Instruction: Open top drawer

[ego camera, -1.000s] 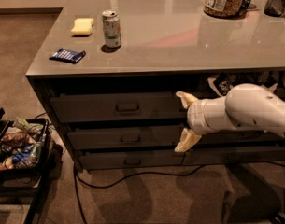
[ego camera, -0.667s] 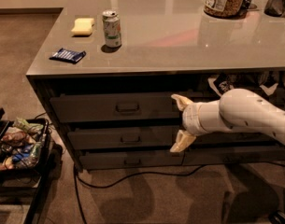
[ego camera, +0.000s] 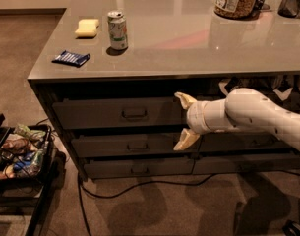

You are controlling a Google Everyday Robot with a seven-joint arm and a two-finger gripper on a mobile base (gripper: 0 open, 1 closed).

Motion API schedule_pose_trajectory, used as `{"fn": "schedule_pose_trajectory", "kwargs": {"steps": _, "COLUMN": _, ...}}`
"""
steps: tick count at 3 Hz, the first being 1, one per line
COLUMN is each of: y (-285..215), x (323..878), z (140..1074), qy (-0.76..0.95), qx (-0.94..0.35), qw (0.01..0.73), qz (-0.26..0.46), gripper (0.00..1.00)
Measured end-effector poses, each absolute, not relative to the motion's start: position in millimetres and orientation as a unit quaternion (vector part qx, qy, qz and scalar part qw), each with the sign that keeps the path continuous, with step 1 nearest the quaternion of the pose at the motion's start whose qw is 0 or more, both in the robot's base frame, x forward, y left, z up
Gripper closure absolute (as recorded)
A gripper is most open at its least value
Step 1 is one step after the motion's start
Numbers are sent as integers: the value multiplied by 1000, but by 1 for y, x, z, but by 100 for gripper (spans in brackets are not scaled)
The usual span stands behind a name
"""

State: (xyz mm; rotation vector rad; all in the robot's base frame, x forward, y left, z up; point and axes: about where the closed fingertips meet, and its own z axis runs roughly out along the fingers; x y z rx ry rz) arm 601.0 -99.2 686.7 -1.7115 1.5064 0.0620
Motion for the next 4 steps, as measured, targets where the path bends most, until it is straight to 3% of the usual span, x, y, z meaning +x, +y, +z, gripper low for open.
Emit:
{"fn": "schedule_pose_trajectory", "kwargs": {"steps": 1, "y": -82, "x": 639, "z": 682, "qy": 590, "qx": -700, "qw": 402, "qz": 15, "gripper": 0}}
{"fn": "schedule_pose_trajectory", "kwargs": {"steps": 4, "y": -79, "x": 670, "z": 635, "qy": 591, "qx": -705, "qw": 390, "qz": 41, "gripper": 0}}
